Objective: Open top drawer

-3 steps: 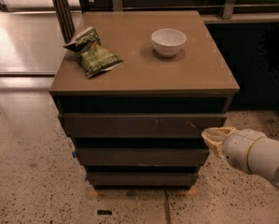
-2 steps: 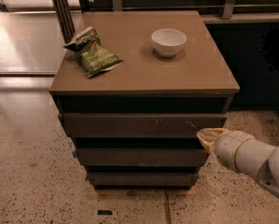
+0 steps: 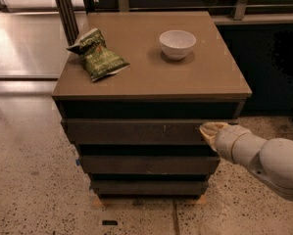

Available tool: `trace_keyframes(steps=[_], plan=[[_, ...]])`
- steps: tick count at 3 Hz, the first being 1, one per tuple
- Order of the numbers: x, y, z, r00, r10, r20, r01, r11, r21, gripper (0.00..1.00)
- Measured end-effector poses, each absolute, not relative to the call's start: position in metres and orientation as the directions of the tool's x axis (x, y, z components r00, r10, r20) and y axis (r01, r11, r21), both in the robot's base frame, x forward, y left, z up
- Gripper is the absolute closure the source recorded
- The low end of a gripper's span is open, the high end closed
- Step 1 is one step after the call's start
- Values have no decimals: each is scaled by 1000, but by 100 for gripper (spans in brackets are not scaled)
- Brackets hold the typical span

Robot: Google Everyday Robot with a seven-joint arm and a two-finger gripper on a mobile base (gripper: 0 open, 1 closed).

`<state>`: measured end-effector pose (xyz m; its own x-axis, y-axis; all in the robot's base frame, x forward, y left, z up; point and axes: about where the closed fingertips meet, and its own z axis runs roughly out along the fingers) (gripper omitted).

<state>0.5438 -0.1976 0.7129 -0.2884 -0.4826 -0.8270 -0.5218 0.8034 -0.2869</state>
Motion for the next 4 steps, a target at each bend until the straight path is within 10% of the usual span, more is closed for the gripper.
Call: trace_keyframes(steps=[4], plan=[[629, -201, 693, -273, -540, -796, -549, 767, -331, 100]])
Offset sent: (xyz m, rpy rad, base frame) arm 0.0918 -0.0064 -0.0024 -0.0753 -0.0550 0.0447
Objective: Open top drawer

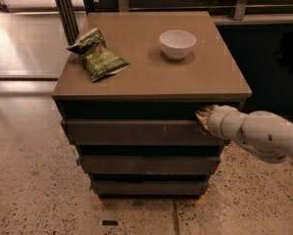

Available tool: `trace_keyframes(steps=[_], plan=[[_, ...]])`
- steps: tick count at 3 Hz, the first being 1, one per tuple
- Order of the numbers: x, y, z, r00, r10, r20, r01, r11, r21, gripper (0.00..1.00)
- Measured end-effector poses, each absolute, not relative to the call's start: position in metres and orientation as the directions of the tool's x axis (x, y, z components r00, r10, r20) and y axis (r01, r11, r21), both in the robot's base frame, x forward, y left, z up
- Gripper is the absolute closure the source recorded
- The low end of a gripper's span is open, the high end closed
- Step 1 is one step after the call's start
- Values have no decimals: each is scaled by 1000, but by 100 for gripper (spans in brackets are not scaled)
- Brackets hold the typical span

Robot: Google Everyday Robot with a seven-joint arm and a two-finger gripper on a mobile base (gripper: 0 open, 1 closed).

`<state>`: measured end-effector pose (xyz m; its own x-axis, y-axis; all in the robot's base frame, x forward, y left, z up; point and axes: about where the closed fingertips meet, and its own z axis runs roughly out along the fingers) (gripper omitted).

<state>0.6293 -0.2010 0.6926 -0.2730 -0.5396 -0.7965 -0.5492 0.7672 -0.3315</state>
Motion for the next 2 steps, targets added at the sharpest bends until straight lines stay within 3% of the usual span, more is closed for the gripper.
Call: trace_keyframes(steps=[2], plan=[[624, -200, 688, -295, -545, -785, -569, 760, -314, 100]])
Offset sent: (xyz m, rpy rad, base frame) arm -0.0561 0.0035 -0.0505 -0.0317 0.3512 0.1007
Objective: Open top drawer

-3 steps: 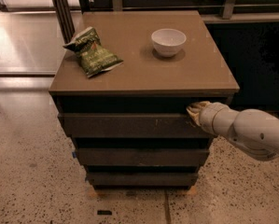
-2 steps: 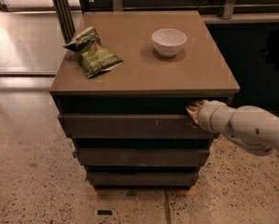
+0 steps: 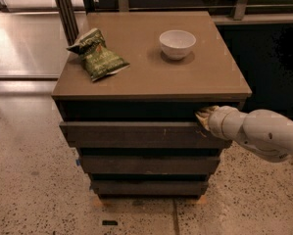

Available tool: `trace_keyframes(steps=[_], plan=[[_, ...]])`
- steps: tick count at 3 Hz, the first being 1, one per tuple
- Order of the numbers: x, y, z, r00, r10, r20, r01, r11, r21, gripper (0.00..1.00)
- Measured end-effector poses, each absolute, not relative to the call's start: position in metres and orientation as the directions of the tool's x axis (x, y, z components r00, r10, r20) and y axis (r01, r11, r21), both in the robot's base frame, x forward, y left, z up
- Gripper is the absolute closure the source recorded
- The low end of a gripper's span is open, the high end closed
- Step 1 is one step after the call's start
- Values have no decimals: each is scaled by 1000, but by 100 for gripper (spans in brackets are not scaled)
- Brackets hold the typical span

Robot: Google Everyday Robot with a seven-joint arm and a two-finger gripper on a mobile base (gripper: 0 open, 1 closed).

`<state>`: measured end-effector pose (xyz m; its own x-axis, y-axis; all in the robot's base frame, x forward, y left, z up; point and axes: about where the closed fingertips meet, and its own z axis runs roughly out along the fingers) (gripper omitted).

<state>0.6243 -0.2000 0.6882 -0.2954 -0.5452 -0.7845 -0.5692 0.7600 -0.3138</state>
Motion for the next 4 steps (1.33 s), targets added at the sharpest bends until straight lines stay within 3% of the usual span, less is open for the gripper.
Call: trace_keyframes(steps=[4], plan=[[601, -207, 680, -383, -533, -754, -604, 763, -233, 100]])
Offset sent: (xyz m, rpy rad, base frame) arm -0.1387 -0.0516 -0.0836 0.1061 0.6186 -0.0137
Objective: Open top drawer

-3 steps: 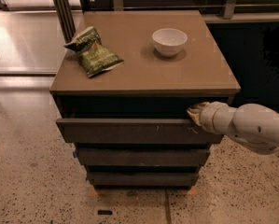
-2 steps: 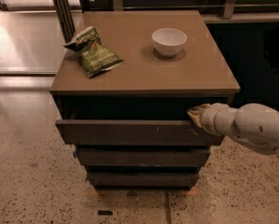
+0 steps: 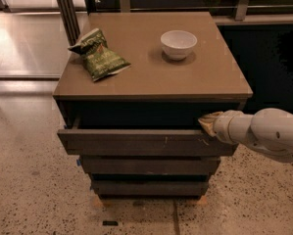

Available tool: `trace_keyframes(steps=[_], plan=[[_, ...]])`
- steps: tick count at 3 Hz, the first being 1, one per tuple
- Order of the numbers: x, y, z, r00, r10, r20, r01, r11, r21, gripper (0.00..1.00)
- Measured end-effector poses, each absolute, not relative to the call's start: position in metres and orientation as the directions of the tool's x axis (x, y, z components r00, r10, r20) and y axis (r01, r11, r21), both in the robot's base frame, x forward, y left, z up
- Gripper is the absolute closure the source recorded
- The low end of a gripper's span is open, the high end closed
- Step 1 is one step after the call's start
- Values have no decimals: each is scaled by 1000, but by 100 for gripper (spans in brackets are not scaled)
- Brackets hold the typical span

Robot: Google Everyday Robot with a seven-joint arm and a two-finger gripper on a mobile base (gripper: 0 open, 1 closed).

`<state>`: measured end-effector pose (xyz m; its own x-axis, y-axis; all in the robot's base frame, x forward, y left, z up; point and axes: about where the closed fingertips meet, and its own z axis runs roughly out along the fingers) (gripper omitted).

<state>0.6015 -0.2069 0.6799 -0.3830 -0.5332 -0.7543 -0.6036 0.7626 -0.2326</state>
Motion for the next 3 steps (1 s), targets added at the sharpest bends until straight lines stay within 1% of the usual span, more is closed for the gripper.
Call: trace_keyframes(steps=[1, 2, 3], plan=[[601, -207, 684, -383, -533, -754, -604, 763, -233, 100], [590, -208, 679, -416, -526, -742, -619, 762, -192, 100], [589, -208, 681, -417, -526, -741, -620, 761, -191, 100]])
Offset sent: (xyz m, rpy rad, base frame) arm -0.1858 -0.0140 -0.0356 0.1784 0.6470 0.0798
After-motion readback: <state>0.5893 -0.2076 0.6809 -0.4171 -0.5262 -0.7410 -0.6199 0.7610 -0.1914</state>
